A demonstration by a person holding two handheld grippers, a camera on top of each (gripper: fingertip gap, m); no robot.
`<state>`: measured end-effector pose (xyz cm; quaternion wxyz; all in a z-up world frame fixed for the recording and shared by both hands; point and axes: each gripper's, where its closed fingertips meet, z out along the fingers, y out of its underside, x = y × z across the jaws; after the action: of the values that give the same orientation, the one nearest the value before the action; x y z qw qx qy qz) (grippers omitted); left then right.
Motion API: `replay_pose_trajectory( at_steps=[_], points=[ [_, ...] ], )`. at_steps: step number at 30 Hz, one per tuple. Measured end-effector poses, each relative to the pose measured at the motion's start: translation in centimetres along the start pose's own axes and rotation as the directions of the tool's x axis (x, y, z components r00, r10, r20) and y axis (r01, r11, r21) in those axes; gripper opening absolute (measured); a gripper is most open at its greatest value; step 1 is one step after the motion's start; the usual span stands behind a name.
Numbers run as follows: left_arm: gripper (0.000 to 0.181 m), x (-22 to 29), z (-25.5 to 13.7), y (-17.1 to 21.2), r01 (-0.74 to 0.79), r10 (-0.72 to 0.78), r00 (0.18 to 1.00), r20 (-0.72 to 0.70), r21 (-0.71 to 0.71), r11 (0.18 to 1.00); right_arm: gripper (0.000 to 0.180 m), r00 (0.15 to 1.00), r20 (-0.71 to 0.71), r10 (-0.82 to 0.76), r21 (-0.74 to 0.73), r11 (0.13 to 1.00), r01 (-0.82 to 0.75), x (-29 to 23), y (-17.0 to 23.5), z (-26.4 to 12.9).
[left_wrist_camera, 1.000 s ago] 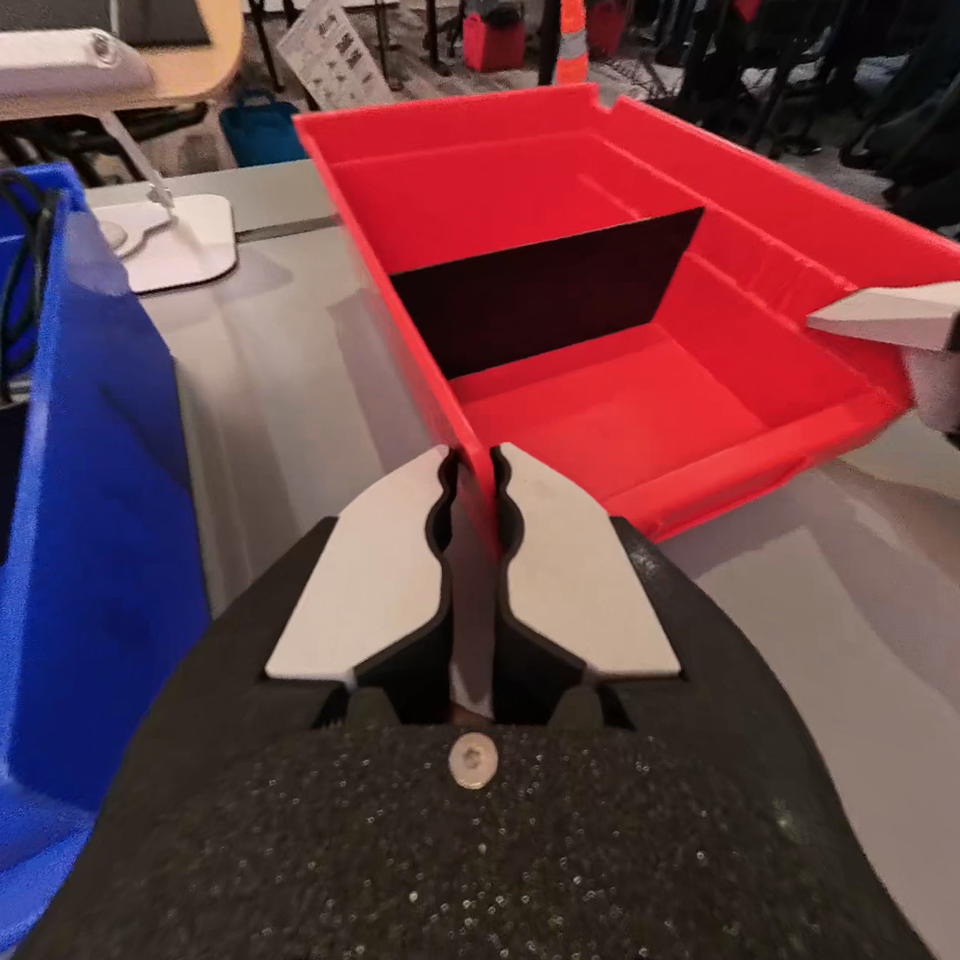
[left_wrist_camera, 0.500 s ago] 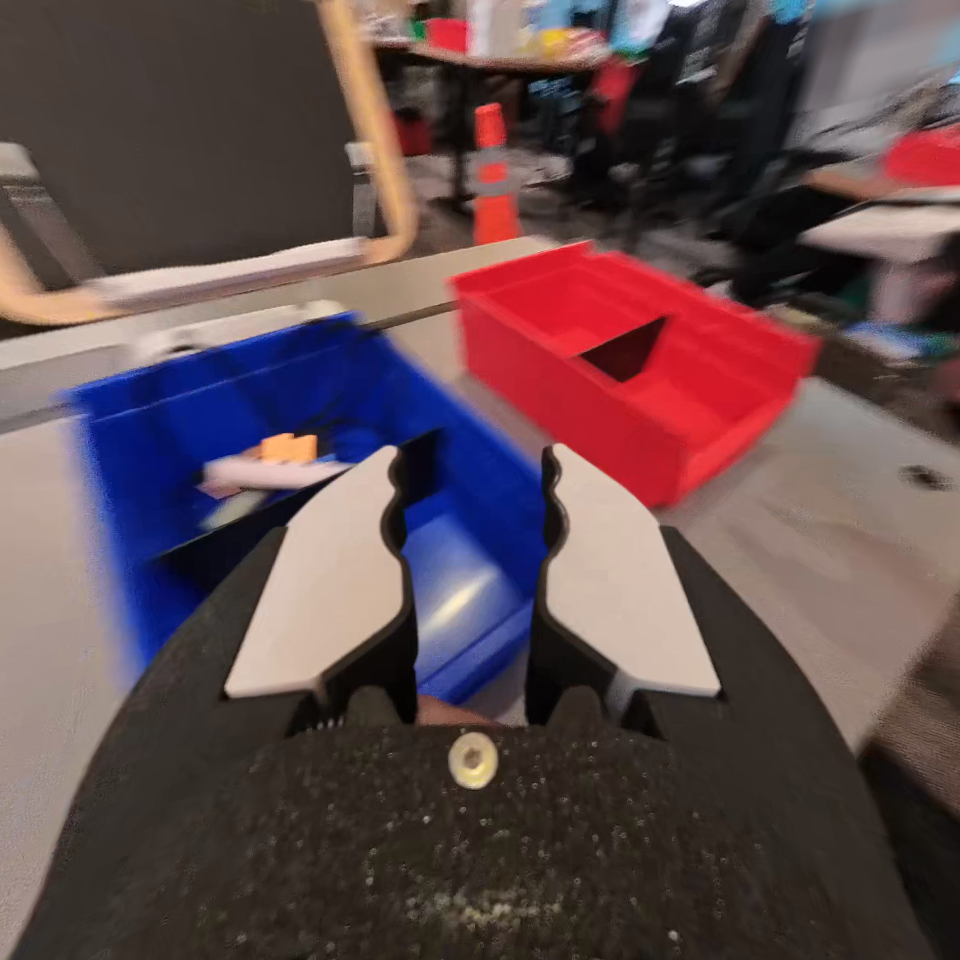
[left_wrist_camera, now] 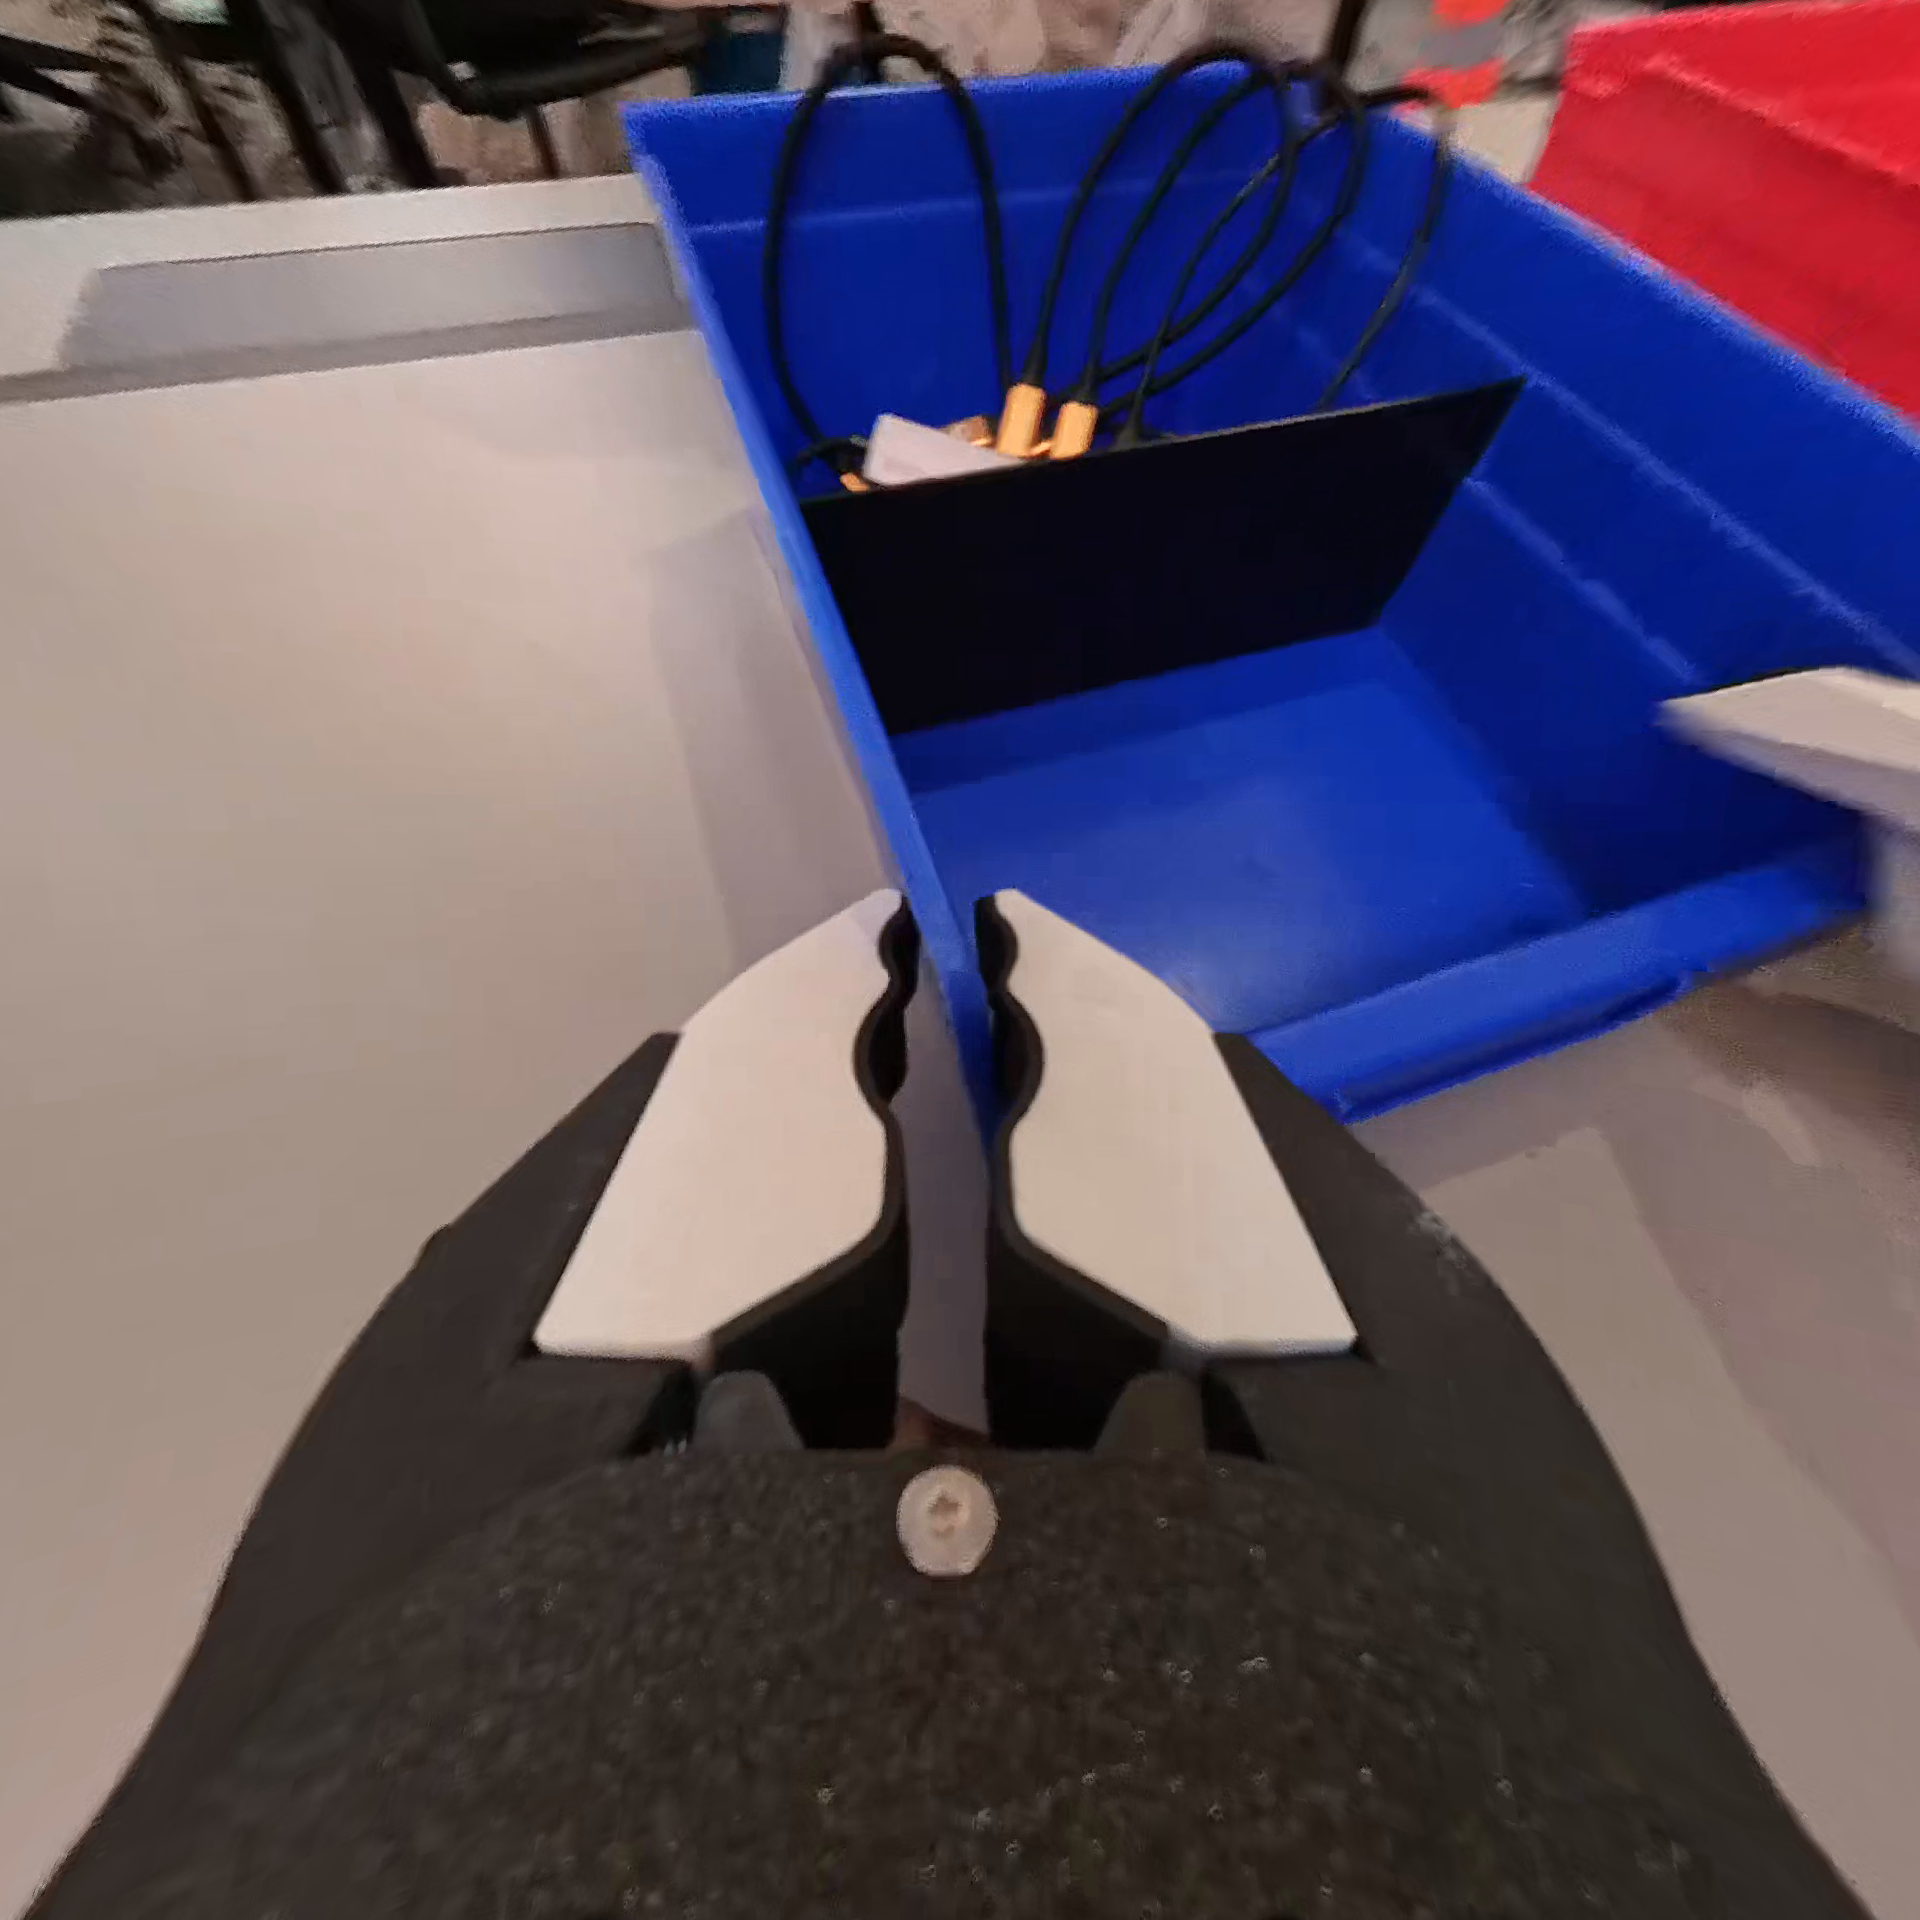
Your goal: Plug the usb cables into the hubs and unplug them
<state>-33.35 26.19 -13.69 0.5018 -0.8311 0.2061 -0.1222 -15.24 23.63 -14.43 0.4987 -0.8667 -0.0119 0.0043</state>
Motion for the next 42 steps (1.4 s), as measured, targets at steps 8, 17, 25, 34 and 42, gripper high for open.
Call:
replay_pose_trajectory(
  at_steps=[8, 17, 25, 34, 42],
  points=[
    [0.003, -12.6, -4.2, -0.8, 0.012, -0.021, 0.990, 0.140, 0.061, 0.998, 0.011, 0.997, 0.077, -0.013, 0.081, 0.997, 0.007, -12.8, -3.6, 1.3],
    [0.003, -24.1, -7.1, 2.5, 0.090, -0.096, 0.974, 0.207, 0.038, 0.995, 0.011, 0.977, 0.158, -0.143, 0.055, 0.989, 0.136, -24.2, -3.7, 4.7],
    [0.011, -25.3, -7.4, 1.6, 0.219, -0.250, 0.951, 0.183, 0.176, 0.960, 0.021, 0.867, 0.416, -0.273, 0.144, 0.962, 0.234, -25.6, -2.7, 1.9],
    [0.021, -25.0, -12.9, -3.5, 0.187, -0.312, 0.931, 0.187, 0.491, 0.851, 0.032, 0.827, 0.421, -0.373, 0.253, 0.924, 0.288, -10.7, -4.5, -4.0],
    [0.024, -6.3, -9.3, -8.4, 0.161, -0.126, 0.987, -0.103, 0.498, 0.852, 0.022, 0.943, -0.167, -0.287, 0.402, 0.854, 0.331, 17.9, -7.5, -9.3]
  ],
)
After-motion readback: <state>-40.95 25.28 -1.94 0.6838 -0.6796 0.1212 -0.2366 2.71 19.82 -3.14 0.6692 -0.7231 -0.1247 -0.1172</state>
